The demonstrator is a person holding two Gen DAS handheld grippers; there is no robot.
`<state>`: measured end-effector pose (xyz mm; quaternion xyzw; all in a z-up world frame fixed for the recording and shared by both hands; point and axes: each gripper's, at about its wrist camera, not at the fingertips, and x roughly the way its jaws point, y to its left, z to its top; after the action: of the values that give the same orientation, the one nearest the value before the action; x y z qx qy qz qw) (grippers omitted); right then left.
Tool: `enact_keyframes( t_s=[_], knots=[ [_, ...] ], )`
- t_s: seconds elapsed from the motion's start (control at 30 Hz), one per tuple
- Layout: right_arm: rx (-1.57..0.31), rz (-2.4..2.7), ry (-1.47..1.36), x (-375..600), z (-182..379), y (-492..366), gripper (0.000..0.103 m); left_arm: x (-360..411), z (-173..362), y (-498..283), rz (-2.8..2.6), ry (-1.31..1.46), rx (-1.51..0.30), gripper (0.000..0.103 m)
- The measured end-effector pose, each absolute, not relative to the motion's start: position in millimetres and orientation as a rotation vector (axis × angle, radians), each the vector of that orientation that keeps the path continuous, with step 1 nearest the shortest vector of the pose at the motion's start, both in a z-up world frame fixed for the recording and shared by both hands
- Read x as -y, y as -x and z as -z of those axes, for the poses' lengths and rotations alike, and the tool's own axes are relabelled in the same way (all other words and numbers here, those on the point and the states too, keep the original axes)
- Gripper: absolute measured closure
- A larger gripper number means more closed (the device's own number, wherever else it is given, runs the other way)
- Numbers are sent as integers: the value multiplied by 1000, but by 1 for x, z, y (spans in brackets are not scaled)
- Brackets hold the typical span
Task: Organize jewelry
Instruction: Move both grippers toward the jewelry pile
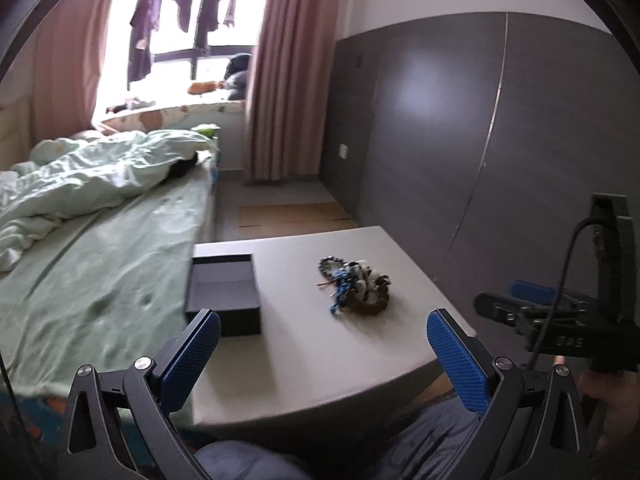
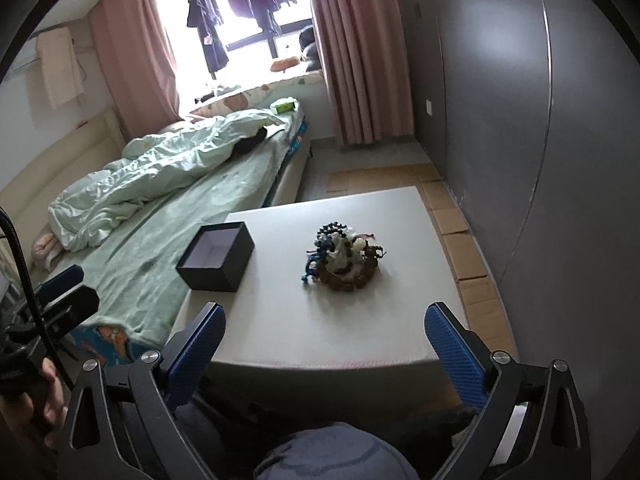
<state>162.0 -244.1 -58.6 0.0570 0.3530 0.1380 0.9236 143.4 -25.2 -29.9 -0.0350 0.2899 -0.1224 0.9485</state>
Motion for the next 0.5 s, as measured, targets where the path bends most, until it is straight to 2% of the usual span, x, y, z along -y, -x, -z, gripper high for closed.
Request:
enact_keyframes(
  t_s=[0.17, 0.3, 0.5],
  knots=[
    [-788, -273, -164, 251, 77, -199, 19, 35, 44, -181, 307, 72, -633, 9],
    [-824, -257, -199, 257, 91, -222, 20, 40, 57, -213, 353, 86, -676, 17],
    [-871, -252, -246, 265, 108, -257, 27, 49, 72, -252, 409, 103, -738, 26]
  ],
)
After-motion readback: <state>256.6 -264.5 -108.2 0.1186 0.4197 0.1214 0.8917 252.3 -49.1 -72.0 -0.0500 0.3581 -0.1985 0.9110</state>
